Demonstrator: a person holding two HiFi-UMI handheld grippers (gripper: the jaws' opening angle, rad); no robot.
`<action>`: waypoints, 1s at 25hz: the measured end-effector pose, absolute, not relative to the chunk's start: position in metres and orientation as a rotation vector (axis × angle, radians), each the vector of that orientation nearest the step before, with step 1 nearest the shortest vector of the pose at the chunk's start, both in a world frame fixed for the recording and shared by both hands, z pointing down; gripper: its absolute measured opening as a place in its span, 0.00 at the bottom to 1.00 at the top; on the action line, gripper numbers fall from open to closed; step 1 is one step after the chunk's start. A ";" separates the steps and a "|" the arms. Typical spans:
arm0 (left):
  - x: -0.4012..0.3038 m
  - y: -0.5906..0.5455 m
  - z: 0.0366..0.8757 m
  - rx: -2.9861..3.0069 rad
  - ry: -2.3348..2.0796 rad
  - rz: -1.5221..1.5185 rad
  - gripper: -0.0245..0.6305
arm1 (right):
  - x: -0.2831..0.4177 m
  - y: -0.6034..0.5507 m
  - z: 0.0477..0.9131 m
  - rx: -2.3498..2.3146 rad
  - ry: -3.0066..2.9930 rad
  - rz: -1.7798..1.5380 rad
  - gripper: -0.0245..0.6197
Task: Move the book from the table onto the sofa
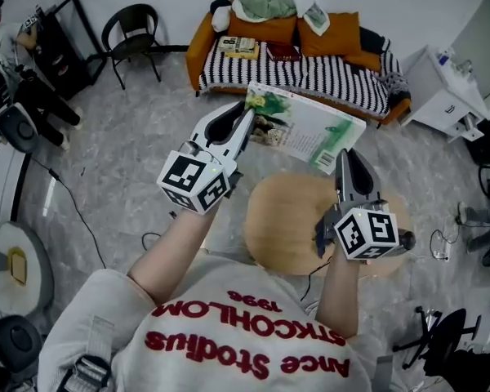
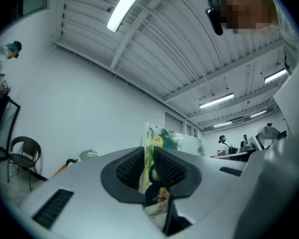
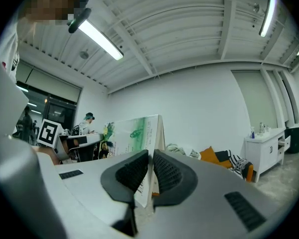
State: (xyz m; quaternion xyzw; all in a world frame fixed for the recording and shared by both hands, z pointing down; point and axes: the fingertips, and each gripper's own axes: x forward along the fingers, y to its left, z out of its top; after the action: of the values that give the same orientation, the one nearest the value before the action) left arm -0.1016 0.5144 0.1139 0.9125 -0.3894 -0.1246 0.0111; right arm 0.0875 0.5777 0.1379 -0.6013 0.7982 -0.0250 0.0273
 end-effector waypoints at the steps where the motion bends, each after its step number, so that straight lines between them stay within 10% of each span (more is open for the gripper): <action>1: -0.117 0.513 0.113 2.840 -1.235 -0.391 0.14 | 0.073 0.574 0.138 -1.839 2.480 -0.079 0.13; 25: -0.456 0.521 0.123 2.664 -1.658 -0.427 0.14 | -0.256 0.520 0.150 -1.477 2.716 -0.127 0.13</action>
State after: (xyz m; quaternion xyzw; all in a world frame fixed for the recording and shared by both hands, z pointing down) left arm -0.4555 0.5207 0.1230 0.8412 -0.5234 -0.1349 -0.0125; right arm -0.2557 0.5197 0.1497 -0.4772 0.8775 -0.0410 0.0236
